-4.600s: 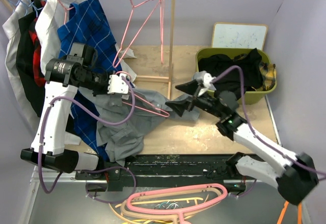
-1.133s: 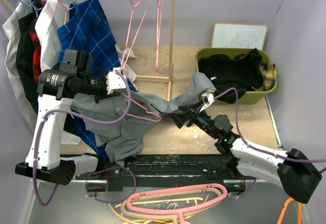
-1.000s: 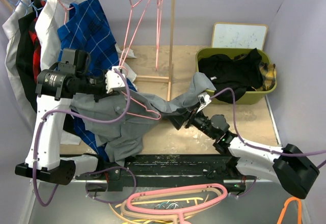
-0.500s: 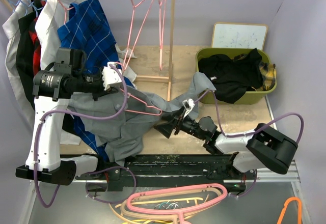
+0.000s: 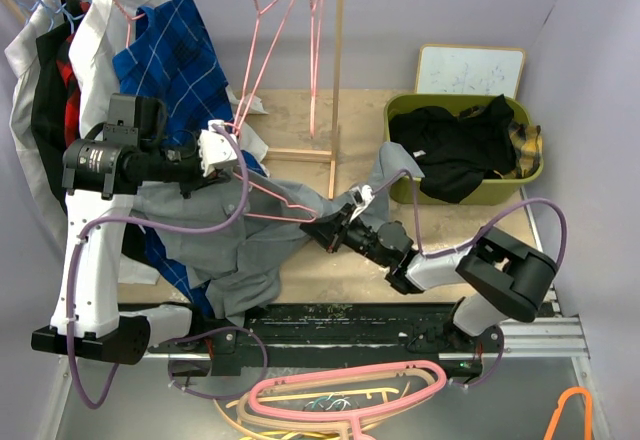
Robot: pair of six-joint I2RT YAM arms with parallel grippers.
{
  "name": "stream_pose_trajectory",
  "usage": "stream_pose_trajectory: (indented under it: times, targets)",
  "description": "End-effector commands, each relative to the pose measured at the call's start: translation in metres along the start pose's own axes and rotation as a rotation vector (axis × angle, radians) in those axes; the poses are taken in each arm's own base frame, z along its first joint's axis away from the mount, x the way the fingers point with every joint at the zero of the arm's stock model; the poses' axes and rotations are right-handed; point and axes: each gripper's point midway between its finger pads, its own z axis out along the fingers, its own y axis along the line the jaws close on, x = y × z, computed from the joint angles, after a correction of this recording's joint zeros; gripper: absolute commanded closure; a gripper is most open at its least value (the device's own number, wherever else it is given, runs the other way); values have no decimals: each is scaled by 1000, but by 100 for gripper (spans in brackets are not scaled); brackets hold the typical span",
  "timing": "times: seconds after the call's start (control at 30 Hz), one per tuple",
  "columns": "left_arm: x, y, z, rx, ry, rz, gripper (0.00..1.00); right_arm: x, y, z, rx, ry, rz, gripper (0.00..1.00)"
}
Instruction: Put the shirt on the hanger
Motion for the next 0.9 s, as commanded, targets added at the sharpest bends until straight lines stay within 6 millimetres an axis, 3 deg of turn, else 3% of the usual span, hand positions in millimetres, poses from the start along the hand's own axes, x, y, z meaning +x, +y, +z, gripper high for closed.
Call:
stream_pose_trajectory:
  times: [0.0,0.27,0.5,0.63,0.77,0.87]
  targets:
    - [-11,13,-15,-74,4,83,100,-16,8,-8,-25,-67,-31,100]
    - [-13,19,-30,-76,79,203,100,-27,-12,-27,139,-34,-97,100]
    - [6,32,-25,-111,180,233,100,-50,5,-34,162,35,-139,100]
    - [7,41,-15,-148,157,189,100,-63,53,-32,24,164,-161,100]
    - [-8,42,-2,-143,46,115,100,-61,125,-18,-265,286,-75,100]
    - [-22,45,3,-147,-40,67,100,-54,183,3,-456,330,-106,100]
